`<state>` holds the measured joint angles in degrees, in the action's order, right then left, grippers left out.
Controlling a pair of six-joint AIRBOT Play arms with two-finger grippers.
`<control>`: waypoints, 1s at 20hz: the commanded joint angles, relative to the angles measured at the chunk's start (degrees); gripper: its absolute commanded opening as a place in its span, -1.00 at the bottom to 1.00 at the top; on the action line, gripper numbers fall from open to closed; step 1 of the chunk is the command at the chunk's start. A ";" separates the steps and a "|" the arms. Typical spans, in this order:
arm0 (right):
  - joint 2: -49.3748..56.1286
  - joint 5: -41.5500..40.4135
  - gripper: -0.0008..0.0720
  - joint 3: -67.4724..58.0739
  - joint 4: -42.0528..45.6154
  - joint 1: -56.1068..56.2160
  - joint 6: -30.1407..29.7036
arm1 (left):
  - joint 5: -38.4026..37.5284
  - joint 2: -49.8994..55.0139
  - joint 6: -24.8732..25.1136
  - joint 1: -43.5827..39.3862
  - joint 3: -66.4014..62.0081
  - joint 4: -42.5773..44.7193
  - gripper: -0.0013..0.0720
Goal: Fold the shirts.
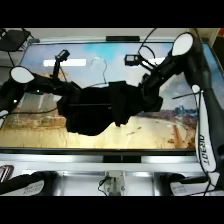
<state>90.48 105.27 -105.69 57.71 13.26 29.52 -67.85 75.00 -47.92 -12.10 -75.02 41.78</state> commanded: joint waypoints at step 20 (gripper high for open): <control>-5.64 -0.74 -0.80 0.11 5.62 9.01 6.27 | -20.24 -2.25 11.26 2.08 -7.61 -6.47 1.00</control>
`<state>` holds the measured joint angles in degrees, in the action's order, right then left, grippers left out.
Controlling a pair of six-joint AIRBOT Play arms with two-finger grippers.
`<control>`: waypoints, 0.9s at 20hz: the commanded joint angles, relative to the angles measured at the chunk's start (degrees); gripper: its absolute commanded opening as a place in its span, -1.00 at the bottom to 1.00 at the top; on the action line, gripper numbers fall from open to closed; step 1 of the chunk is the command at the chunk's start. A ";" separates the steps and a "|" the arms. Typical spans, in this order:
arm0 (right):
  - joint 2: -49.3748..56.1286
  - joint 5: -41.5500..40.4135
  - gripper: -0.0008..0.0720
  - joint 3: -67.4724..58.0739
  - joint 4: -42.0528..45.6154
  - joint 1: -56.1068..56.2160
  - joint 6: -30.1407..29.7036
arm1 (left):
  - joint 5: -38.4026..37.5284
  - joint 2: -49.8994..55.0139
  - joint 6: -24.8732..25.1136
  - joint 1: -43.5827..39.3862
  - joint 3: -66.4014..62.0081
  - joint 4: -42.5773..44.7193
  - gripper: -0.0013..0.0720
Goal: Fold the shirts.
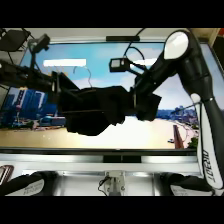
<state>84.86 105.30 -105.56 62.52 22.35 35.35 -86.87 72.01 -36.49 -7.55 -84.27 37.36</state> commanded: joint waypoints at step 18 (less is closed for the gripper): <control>-0.04 -0.52 -0.80 -0.02 5.75 -9.11 10.01 | 0.76 -13.66 -22.10 29.90 15.80 10.75 0.46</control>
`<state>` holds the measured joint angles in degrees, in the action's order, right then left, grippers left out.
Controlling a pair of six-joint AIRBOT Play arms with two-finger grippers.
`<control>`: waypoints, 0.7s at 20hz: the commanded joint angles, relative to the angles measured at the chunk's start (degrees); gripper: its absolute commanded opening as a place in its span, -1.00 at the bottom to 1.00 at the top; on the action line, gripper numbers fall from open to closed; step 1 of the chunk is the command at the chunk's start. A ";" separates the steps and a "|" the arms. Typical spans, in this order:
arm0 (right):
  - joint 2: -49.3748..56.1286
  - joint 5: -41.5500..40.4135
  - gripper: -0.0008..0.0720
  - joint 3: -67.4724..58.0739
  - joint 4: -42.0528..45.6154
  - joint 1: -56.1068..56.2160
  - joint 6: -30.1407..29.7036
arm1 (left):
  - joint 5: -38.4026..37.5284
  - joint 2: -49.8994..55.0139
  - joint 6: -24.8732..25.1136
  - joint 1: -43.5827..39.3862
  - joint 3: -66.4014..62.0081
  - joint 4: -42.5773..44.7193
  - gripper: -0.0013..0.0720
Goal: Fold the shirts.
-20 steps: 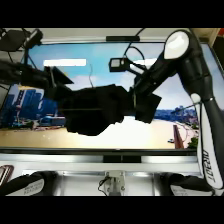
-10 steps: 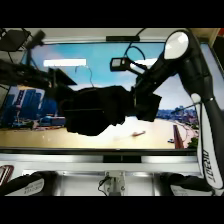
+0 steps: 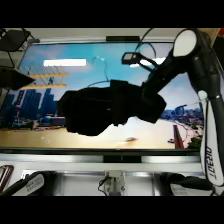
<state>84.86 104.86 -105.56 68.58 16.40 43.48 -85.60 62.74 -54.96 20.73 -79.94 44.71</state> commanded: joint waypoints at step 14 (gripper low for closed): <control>-0.04 -0.22 -0.80 -0.02 -2.71 -3.10 1.90 | 55.84 -9.79 -9.11 -32.65 47.32 1.25 0.70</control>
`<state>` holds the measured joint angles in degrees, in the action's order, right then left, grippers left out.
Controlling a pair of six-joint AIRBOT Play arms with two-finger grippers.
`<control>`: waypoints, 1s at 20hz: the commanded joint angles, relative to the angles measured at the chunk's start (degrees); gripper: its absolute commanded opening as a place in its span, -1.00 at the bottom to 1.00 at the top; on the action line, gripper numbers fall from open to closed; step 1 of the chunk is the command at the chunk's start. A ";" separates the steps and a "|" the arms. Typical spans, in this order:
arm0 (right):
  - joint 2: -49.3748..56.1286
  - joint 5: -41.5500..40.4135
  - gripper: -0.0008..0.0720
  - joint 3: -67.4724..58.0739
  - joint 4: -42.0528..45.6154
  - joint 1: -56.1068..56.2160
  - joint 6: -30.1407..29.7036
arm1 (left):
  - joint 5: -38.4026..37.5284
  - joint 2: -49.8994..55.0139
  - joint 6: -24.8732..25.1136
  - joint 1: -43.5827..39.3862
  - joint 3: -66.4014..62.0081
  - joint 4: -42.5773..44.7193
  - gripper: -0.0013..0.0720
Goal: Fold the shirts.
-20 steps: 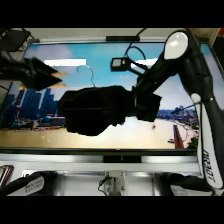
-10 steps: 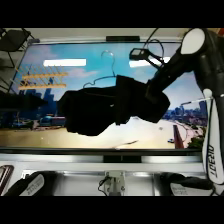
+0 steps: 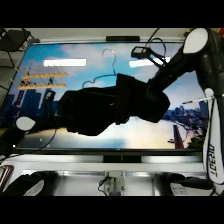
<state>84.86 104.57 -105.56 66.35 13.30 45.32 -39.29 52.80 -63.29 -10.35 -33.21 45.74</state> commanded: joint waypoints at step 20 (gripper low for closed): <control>-3.26 1.49 -0.80 -0.02 -5.57 3.85 8.50 | -3.21 6.69 2.54 8.48 -21.94 -1.16 -0.83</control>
<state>82.21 105.51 -105.56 60.73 15.00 52.84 -39.24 59.51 -61.12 -2.85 -49.84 45.17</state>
